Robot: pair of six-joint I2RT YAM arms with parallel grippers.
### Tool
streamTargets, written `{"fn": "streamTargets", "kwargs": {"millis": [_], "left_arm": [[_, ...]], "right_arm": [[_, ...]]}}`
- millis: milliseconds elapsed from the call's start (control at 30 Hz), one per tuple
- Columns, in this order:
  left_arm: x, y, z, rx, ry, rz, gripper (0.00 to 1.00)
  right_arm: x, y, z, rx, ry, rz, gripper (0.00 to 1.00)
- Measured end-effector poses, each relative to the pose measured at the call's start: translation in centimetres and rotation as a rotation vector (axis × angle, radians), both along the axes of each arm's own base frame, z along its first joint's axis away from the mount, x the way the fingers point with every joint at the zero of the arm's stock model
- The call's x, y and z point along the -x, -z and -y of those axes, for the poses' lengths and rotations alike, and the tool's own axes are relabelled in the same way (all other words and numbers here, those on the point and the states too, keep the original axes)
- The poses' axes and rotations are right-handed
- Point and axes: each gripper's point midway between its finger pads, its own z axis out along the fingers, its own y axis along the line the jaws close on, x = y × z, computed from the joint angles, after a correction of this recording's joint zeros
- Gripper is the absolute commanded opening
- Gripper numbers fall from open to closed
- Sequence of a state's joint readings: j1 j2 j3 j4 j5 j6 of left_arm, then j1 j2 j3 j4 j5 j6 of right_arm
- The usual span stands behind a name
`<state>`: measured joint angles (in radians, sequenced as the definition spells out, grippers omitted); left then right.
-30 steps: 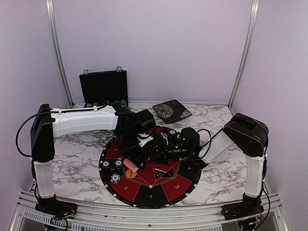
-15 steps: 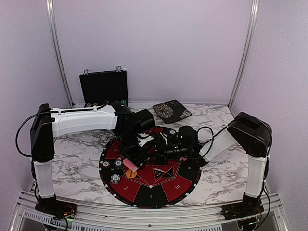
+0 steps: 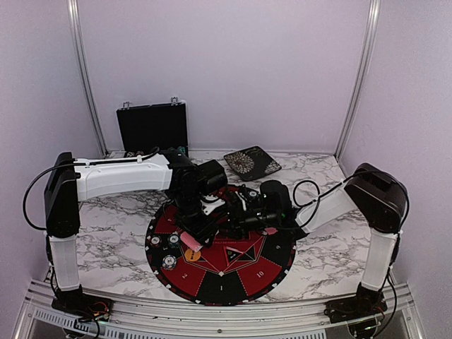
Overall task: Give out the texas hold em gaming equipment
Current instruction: Pick up the poker card from the face-down deck piles.
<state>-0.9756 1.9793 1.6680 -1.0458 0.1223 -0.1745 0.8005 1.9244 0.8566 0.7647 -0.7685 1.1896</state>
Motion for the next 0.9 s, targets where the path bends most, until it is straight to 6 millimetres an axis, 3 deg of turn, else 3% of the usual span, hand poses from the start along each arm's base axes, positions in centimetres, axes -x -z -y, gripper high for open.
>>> {"fn": "streamTargets", "kwargs": {"millis": [900], "left_arm": [[-0.12,0.01,-0.15,-0.008,-0.001,0.008,0.39]], "right_arm": [[-0.31,-0.38,0.4,0.021,0.03,0.027,0.34]]}}
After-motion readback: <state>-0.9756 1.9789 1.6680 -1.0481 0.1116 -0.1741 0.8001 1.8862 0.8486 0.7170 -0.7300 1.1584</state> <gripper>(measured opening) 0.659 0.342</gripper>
